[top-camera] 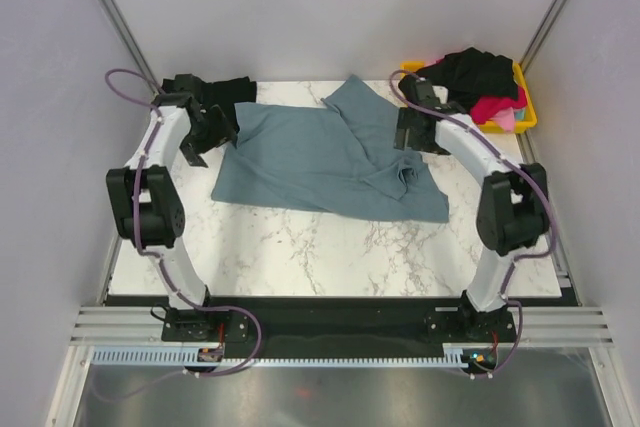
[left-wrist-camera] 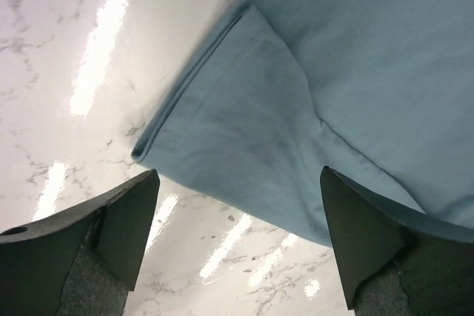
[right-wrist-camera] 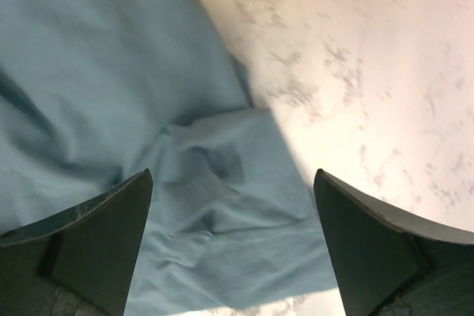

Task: Fold and stack the t-shirts
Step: Fold the tshirt

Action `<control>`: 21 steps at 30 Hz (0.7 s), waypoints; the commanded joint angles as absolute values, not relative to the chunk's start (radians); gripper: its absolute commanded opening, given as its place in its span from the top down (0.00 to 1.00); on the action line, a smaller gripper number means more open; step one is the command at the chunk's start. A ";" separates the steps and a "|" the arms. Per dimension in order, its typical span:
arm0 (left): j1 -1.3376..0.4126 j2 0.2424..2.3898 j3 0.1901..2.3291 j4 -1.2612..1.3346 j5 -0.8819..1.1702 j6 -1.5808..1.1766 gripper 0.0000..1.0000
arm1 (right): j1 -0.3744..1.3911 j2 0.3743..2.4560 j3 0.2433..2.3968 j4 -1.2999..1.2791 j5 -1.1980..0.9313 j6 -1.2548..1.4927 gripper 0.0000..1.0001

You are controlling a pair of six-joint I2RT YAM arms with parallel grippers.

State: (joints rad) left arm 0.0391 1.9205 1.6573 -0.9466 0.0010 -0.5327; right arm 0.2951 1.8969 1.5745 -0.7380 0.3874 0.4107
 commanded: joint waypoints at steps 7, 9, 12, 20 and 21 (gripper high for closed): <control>0.084 1.514 1.171 -0.737 0.020 -0.667 0.07 | 0.075 1.364 0.993 -0.566 0.075 0.647 0.02; 0.090 1.491 1.059 -0.649 0.060 -0.710 0.07 | 0.077 1.319 0.902 -0.536 0.003 0.690 0.02; 0.098 1.497 0.970 -0.550 0.089 -0.735 0.10 | 0.074 1.308 0.752 -0.447 -0.072 0.729 0.04; 0.100 1.528 0.896 -0.454 0.057 -0.782 0.16 | 0.055 1.333 0.660 -0.334 -0.097 0.738 0.15; 0.101 1.519 0.888 -0.440 0.055 -0.793 0.16 | 0.054 1.341 0.660 -0.328 -0.097 0.735 0.16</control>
